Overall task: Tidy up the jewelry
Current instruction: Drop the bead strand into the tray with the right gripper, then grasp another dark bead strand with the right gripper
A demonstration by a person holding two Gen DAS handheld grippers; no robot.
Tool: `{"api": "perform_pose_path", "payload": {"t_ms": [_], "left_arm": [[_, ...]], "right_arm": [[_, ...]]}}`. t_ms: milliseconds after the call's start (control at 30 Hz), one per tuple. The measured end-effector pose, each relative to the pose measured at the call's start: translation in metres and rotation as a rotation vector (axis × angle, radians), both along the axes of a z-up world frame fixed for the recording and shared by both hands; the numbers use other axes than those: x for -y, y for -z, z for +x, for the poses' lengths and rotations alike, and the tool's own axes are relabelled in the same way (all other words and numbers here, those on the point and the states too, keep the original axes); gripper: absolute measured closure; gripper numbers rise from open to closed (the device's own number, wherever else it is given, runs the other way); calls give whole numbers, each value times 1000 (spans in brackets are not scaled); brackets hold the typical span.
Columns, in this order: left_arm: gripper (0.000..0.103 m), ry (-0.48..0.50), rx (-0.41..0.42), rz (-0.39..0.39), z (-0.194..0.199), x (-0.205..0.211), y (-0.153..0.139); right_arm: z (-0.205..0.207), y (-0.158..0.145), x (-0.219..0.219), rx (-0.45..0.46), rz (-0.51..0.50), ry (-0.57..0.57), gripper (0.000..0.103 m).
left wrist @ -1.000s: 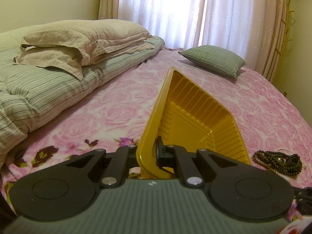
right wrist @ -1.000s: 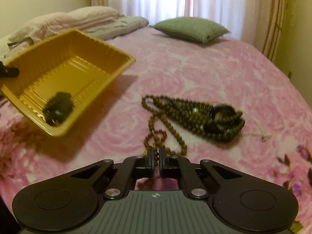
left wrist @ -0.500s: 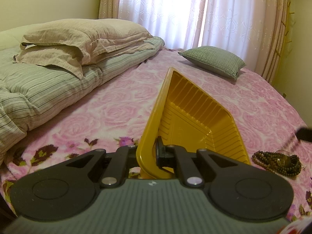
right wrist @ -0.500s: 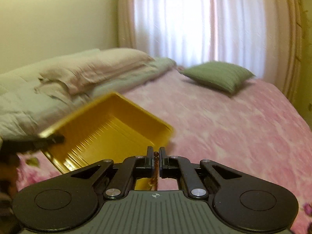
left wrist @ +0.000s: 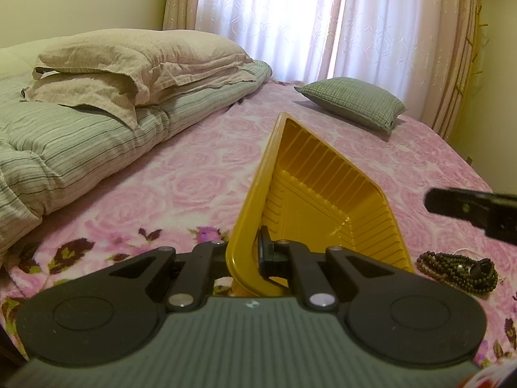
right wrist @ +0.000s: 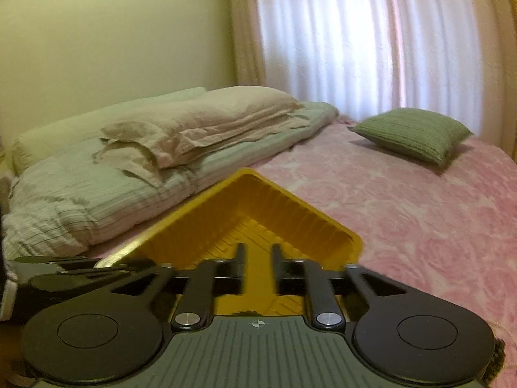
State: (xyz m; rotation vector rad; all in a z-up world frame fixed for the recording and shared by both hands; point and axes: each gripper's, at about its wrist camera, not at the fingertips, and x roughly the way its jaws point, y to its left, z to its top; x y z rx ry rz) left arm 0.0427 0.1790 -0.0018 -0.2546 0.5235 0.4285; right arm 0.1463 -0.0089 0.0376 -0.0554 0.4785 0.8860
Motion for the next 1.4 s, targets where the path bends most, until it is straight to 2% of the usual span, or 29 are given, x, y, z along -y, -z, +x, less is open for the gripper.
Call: {"api": "perform_pose_path", "payload": {"t_ms": [67, 400, 600, 900, 1100, 1400], "left_arm": [[96, -2, 0, -4, 0, 0, 0], [96, -4, -3, 0, 0, 1, 1], [96, -3, -6, 5, 0, 1, 0], [96, 0, -8, 19, 2, 2, -3], [96, 1, -9, 21, 2, 2, -3], [96, 2, -10, 24, 3, 1, -4]], "right_arm": [[3, 4, 13, 0, -3, 41, 63], [12, 49, 101, -37, -129, 265, 63], [7, 72, 136, -76, -170, 329, 63], [8, 94, 147, -122, -197, 347, 63], [14, 94, 148, -102, -204, 367, 63], [45, 89, 164, -84, -213, 483, 63]]}}
